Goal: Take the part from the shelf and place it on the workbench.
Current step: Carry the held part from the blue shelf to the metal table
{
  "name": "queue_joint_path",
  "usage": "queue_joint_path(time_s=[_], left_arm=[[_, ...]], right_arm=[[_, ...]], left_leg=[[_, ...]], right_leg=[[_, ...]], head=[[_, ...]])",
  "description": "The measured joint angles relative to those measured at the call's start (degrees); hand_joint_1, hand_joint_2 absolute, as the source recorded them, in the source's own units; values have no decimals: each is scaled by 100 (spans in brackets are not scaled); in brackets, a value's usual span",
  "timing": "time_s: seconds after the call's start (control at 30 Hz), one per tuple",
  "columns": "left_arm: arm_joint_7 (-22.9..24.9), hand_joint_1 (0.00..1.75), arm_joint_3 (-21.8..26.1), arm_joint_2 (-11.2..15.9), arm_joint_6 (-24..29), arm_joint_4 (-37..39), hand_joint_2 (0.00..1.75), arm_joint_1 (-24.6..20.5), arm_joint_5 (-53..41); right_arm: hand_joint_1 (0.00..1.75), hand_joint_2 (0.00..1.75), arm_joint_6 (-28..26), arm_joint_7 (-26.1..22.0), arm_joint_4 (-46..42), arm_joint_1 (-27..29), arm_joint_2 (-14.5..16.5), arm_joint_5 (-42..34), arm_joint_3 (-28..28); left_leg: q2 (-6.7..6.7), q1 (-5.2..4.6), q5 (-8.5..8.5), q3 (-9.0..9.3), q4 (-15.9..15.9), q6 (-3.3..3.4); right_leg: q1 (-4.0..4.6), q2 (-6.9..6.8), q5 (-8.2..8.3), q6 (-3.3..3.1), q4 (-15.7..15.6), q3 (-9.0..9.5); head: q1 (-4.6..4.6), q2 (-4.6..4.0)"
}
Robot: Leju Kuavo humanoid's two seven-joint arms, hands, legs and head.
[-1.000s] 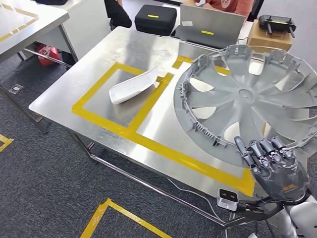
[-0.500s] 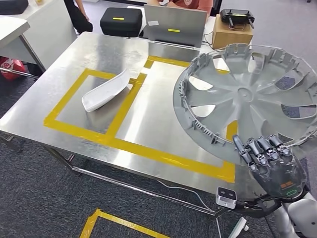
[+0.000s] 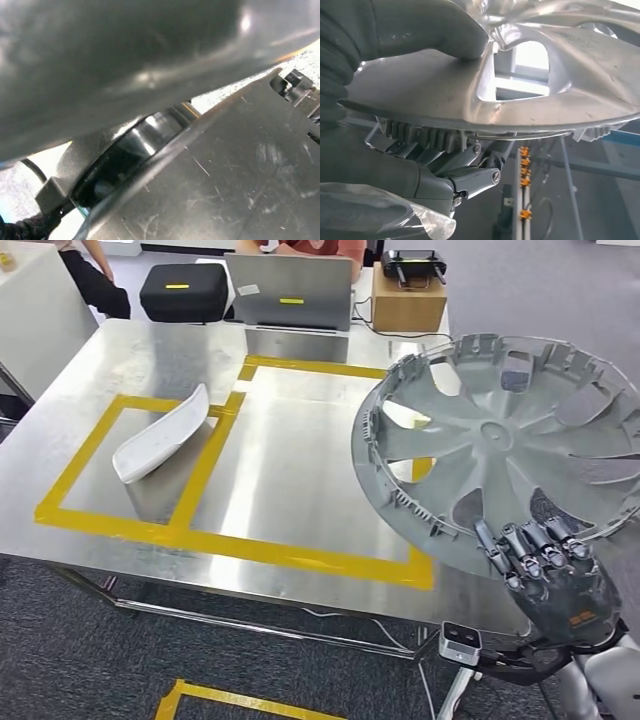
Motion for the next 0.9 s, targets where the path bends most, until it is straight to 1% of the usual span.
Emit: queue_joint_path(time_s=[0.03, 0.07, 0.1, 0.13, 0.17, 0.2, 0.23, 0.27, 0.3, 0.33, 0.37, 0.4, 0.43, 0.5, 0.53, 0.57, 0.6, 0.63, 0.67, 0.7, 0.73, 0.77, 0.8, 0.83, 0.87, 0.9], left_arm=[[0, 0, 0, -1, 2, 0, 0, -3, 1], [0, 0, 0, -2, 3, 0, 0, -5, 2], [0, 0, 0, -3, 4, 0, 0, -4, 3], [0, 0, 1, -2, 4, 0, 0, 0, 4], [0, 0, 1, 1, 4, 0, 0, 5, 5], [0, 0, 2, 3, 4, 0, 0, 11, 5], [0, 0, 2, 5, 4, 0, 0, 13, 5], [0, 0, 2, 5, 4, 0, 0, 14, 5], [0, 0, 2, 6, 4, 0, 0, 12, 5], [0, 0, 2, 12, 4, 0, 0, 12, 5], [0, 0, 2, 16, 5, 0, 0, 13, 5], [0, 0, 2, 20, 5, 0, 0, 12, 5], [0, 0, 2, 24, 6, 0, 0, 8, 5], [0, 0, 2, 17, 6, 0, 0, -4, 5], [-1, 0, 1, 13, 7, 0, 0, -7, 5], [-3, 0, 1, 7, 7, 0, 0, -8, 5], [-5, 0, 0, -3, 7, 0, 0, -9, 5], [-8, 0, 0, -6, 7, 0, 0, -5, 5], [-9, 0, 1, -9, 7, 0, 0, 2, 5], [-9, 0, 1, -10, 6, 0, 0, 11, 5], [-9, 0, 2, -10, 6, 0, 0, 18, 5], [-9, 0, 2, -11, 6, 0, 0, 20, 5], [-9, 0, 1, -14, 5, 0, 0, 20, 5], [-9, 0, 1, -15, 5, 0, 0, 18, 5], [-9, 0, 1, -16, 4, 0, 0, 18, 5], [-9, 0, 1, -15, 4, 0, 0, 17, 5]], right_arm=[[175, 175, 0, -1, 0, 2, 1, 0, -5], [175, 175, 0, -2, 1, 1, 2, 0, -10], [175, 175, 0, -3, 2, 0, 3, 0, -15], [175, 175, 0, -3, 4, -3, 7, 1, -17], [175, 175, 0, -3, 8, -4, 12, 2, -18], [175, 175, 0, -3, 12, -3, 16, 3, -18], [175, 175, 0, -3, 17, -2, 19, 4, -18], [175, 175, 0, -3, 20, -1, 20, 4, -19], [175, 175, 0, -3, 22, -1, 20, 4, -19], [175, 175, 0, -4, 25, -1, 21, 4, -20], [175, 175, 0, -4, 26, -5, 24, 4, -20], [175, 175, 0, -4, 28, -8, 26, 4, -20], [175, 175, 0, -4, 29, -8, 28, 4, -22], [175, 175, -1, -3, 31, 4, 31, 3, -30], [175, 175, -1, -3, 31, 12, 32, 1, -36], [175, 175, -1, -5, 32, 12, 32, -1, -39], [175, 175, -1, -7, 34, 9, 32, -2, -41], [175, 175, -1, -9, 36, 4, 33, -2, -40], [175, 175, 0, -11, 39, -2, 34, -2, -38], [175, 175, 0, -11, 41, -2, 35, -2, -38], [175, 175, 0, -11, 42, 1, 36, -2, -38], [175, 175, 0, -11, 43, 2, 36, -2, -39], [175, 175, 0, -10, 44, 3, 36, -2, -39], [175, 175, 0, -10, 44, 2, 36, -2, -39], [175, 175, 0, -10, 44, 0, 36, -2, -39], [175, 175, 0, -10, 45, -2, 36, -2, -39]], left_leg=[[-58, 15, -65, -14, 62, -29], [-152, 27, -192, -83, 238, -53], [-265, 35, -369, -213, 537, -69], [-351, 35, -569, -397, 942, -70], [-385, 33, -735, -594, 1353, -65], [-395, 31, -809, -740, 1641, -53], [-401, 27, -762, -799, 1726, -32], [-418, 22, -601, -750, 1570, 1], [-468, 14, -366, -610, 1221, 47], [-582, 5, -150, -441, 814, 104], [-696, 4, 1, -294, 458, 150], [-788, -2, 73, -197, 226, 176], [-836, -9, 77, -159, 127, 185], [-753, -5, 89, -132, 51, 182], [-698, 8, 109, -114, 9, 197], [-636, 25, 130, -98, -33, 216], [-574, 38, 145, -87, -64, 231], [-513, 33, 145, -83, -71, 243], [-446, 31, 142, -84, -71, 250], [-378, 29, 136, -83, -70, 250], [-312, 29, 128, -81, -68, 247], [-253, 30, 120, -75, -66, 237], [-199, 33, 108, -65, -62, 220], [-152, 29, 91, -50, -56, 195], [-110, 15, 73, -40, -46, 165], [-74, -3, 60, -30, -36, 134]], right_leg=[[-4, 45, 1, -40, 1, 0], [-10, 89, 6, -81, -3, 3], [-14, 132, 10, -114, -7, 6], [-7, 182, 9, -138, -6, 5], [2, 240, 8, -154, -5, 5], [13, 302, 7, -160, -4, 8], [25, 371, 8, -163, -3, 12], [35, 443, 8, -164, -2, 19], [45, 515, 8, -163, -2, 30], [49, 578, 8, -161, -2, 34], [55, 638, 9, -152, 6, 31], [49, 691, 14, -133, 9, 16], [34, 739, 23, -104, 10, -4], [11, 827, 41, -30, -6, -45], [15, 776, 13, -1, 20, -77], [25, 664, -67, 26, 136, -150], [30, 511, -200, 48, 370, -274], [32, 358, -375, 76, 722, -445], [21, 273, -540, 105, 1115, -635], [10, 236, -639, 131, 1425, -783], [-3, 218, -645, 153, 1564, -847], [-15, 195, -537, 169, 1454, -784], [-27, 147, -352, 178, 1121, -601], [-30, 34, -190, 185, 682, -364], [-22, -66, -71, 169, 297, -142], [-9, -132, -13, 140, 40, 7]], head=[[-3, 0], [-10, 0], [-21, -1], [-30, -1], [-38, -1], [-43, -1], [-45, -1], [-48, -1], [-50, -1], [-51, -1], [-49, -1], [-53, -1], [-55, -1], [-68, 0], [-59, -1], [-37, -1], [-9, -1], [19, -1], [39, -1], [48, -1], [51, -1], [55, -1], [57, -1], [63, -1], [78, -1], [88, -1]])
